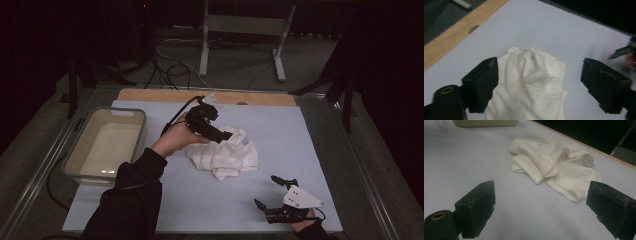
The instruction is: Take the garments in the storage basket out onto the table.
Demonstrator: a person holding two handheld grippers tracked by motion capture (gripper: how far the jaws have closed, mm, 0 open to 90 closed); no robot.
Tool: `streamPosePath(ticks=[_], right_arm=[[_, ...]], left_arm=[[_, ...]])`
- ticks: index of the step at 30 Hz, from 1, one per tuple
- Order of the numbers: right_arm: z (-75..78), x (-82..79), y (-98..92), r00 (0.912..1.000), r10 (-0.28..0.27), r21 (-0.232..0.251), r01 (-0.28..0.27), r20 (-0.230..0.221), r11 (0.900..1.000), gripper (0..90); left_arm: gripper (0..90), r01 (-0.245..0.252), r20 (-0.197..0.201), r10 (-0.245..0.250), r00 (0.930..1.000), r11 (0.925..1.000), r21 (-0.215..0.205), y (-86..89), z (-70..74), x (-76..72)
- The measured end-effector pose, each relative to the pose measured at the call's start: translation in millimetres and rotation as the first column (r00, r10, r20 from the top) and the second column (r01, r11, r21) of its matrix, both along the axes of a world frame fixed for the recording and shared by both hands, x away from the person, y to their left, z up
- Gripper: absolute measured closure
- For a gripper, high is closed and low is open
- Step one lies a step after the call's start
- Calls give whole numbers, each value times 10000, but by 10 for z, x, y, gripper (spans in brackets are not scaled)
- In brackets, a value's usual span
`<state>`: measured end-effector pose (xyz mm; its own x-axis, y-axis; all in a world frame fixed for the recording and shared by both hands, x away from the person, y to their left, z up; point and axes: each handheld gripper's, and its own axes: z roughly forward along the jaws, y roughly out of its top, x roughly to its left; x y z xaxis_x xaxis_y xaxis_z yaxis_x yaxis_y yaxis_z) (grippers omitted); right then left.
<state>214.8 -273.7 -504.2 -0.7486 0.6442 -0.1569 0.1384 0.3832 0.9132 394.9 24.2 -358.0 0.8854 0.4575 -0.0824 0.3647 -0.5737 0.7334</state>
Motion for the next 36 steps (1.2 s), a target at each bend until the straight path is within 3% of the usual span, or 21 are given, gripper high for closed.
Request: streamPosePath(ticks=[3,7,11,15,22,26,36], right_arm=[[-2,1,-1,10000,7,-20,-7,5,10000,87],[-5,0,0,10000,21,-4,-21,-30,10000,87],[-1,-1,4,10000,22,-7,-22,-8,10000,87],[-1,-4,7,10000,34,-18,-34,22,10000,87],[-5,1,5,10000,1,9,-1,-26,10000,87],[-5,0,8,10000,-1,1,1,-8,10000,87],[-9,6,8,10000,-29,24,29,-47,10000,87]], left_arm=[[107,306,3,-306,9995,9995,-43,13,-3,-26],[6,352,356,-364,9987,9988,330,5,-11,-78],[2,305,403,-323,9987,9986,442,16,4,-111],[1,294,298,-303,9991,9991,309,45,26,-130],[1,354,516,-362,9980,9992,171,81,11,-202],[1,407,540,-403,9977,9992,-56,149,2,-245],[1,372,551,-375,9978,9993,63,344,-67,-356]])
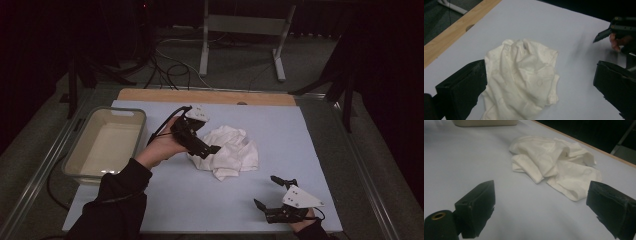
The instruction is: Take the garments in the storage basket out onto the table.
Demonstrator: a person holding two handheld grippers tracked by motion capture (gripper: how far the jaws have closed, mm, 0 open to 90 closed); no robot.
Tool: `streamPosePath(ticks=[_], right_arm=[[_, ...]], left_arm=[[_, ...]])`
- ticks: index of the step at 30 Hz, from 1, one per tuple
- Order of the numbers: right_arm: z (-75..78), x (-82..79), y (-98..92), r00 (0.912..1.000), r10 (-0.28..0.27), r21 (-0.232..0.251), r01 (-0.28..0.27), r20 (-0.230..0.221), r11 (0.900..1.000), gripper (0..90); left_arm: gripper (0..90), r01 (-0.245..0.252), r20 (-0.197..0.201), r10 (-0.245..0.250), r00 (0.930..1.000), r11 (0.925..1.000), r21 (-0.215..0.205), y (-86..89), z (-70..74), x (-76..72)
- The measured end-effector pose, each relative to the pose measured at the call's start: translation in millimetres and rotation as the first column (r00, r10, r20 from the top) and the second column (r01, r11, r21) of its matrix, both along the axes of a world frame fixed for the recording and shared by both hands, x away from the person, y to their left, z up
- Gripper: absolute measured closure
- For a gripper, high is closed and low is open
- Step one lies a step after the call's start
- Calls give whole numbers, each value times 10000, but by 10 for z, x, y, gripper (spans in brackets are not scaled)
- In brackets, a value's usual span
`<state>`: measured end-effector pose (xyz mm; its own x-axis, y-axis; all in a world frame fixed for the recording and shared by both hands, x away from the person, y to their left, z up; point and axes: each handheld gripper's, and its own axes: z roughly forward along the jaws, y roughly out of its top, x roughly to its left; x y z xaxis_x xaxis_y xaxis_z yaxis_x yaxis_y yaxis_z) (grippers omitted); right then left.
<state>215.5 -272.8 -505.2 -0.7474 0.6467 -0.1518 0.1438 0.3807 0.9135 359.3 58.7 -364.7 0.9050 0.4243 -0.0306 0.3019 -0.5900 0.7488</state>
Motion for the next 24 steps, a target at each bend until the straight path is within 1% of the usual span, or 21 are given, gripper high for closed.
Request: streamPosePath(ticks=[2,3,6,11,13,15,16,18,21,23,24], right_arm=[[2,5,-6,10000,-42,42,42,-34,10000,87],[0,6,-7,10000,-62,54,63,-43,10000,87],[2,2,-5,10000,-61,67,62,-51,10000,87],[0,4,-4,10000,-67,42,67,-53,10000,86],[0,6,-5,10000,-52,55,52,-50,10000,87],[-3,6,-4,10000,-62,60,62,-59,10000,87],[-3,6,-4,10000,-62,60,62,-59,10000,87],[-1,7,-1,10000,-67,49,68,-41,10000,87],[-5,7,-2,10000,-53,38,53,-75,10000,87],[1,4,-1,10000,-63,34,63,-45,10000,87],[0,6,-1,10000,-62,26,62,-51,10000,86]], left_arm=[[1,34,-96,-35,9999,10000,-21,33,-25,-19],[1,5,12,-5,10000,10000,70,54,-39,-33],[1,-72,39,72,10000,10000,21,126,-77,-73],[1,-113,41,113,9999,9999,76,241,-148,-146],[1,-79,-15,79,10000,10000,49,280,-185,-181],[1,36,52,-37,10000,9998,175,316,-224,-219],[1,25,13,-25,10000,9997,236,331,-243,-236],[1,50,-41,-50,10000,9998,215,362,-278,-277],[1,85,-9,-85,10000,9995,291,401,-334,-343],[1,190,5,-191,9998,9995,246,424,-374,-395],[1,184,29,-185,9998,9994,306,437,-392,-416]])
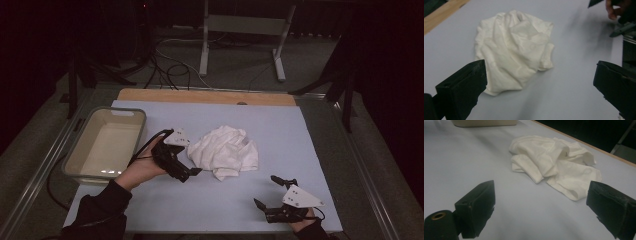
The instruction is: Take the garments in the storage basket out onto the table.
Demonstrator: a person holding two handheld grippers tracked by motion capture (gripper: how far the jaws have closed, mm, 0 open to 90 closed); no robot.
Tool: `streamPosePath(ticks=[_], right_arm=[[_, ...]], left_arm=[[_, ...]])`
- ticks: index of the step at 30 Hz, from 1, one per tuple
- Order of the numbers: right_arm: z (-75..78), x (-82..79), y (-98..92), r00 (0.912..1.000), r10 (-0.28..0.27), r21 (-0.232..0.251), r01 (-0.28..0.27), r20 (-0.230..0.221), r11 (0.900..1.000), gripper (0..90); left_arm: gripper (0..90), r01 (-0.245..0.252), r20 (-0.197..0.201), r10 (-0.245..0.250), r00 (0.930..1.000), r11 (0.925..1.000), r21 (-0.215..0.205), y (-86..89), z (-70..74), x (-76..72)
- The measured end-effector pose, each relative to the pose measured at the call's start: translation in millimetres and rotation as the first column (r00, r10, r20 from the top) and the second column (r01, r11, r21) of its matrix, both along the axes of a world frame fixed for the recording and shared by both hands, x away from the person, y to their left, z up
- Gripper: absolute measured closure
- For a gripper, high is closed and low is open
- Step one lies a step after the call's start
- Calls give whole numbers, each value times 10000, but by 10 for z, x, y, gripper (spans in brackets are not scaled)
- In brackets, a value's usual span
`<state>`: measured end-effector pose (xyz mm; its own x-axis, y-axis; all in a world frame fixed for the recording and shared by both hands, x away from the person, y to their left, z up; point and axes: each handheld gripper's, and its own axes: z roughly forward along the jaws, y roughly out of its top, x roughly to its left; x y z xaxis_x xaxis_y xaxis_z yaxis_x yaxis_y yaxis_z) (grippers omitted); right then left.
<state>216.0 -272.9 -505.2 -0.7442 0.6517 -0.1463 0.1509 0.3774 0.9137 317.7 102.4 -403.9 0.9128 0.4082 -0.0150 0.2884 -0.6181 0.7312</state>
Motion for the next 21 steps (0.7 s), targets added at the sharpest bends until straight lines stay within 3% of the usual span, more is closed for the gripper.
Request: streamPosePath(ticks=[21], right_arm=[[-6,-5,11,10000,62,-117,-63,-11,9999,87]], left_arm=[[1,-111,-411,101,9991,9997,-238,327,-447,-400]])
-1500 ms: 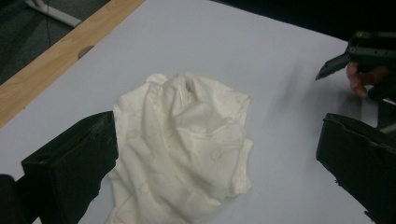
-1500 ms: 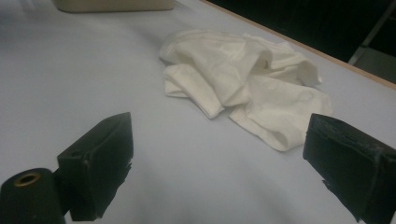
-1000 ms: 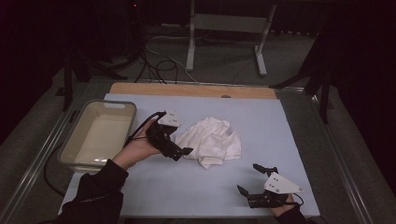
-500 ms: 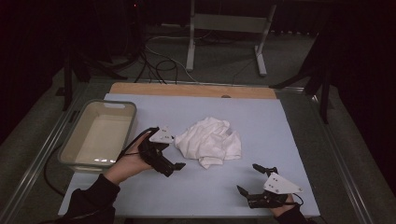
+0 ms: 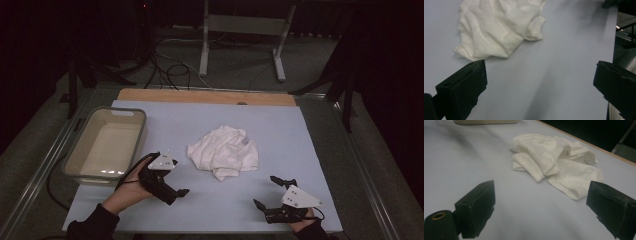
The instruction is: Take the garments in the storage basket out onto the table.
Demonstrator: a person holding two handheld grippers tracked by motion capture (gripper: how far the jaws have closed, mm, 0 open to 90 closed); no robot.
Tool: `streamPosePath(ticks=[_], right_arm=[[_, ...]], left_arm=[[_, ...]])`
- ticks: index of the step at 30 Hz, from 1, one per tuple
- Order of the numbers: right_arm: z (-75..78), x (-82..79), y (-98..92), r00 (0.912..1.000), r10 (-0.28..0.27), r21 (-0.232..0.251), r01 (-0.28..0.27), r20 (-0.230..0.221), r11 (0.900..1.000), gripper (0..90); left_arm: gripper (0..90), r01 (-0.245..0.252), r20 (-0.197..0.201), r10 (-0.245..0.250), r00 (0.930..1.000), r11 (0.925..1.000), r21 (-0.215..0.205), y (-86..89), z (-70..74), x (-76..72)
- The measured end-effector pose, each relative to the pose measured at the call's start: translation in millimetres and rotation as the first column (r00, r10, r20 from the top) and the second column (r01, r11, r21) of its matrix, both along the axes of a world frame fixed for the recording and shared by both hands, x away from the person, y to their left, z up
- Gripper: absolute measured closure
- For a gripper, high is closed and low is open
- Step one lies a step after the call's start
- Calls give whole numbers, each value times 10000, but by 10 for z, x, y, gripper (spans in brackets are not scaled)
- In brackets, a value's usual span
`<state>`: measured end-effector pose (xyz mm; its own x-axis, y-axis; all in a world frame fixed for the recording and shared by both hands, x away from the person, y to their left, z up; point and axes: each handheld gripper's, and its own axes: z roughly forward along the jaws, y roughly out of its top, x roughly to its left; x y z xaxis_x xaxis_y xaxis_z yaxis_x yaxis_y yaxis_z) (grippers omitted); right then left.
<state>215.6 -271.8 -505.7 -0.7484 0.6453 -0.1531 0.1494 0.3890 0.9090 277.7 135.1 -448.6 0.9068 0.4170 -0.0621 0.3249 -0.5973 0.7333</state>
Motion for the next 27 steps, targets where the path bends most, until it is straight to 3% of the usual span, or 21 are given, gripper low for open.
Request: streamPosePath(ticks=[4,12,18,27], right_arm=[[0,-2,-1,10000,-17,6,17,-26,10000,87],[0,2,1,10000,0,-27,0,10,10000,87],[-4,3,-2,10000,-26,-21,26,-13,10000,87],[-14,6,-4,10000,-31,-42,31,-56,10000,87]], left_arm=[[1,158,-21,-158,9999,9998,-138,66,-111,-80],[1,136,-272,-135,9995,9999,51,196,-298,-205],[2,229,-375,-221,9991,9995,217,324,-382,-286],[2,164,-215,-156,9996,9992,356,536,-458,-372]])
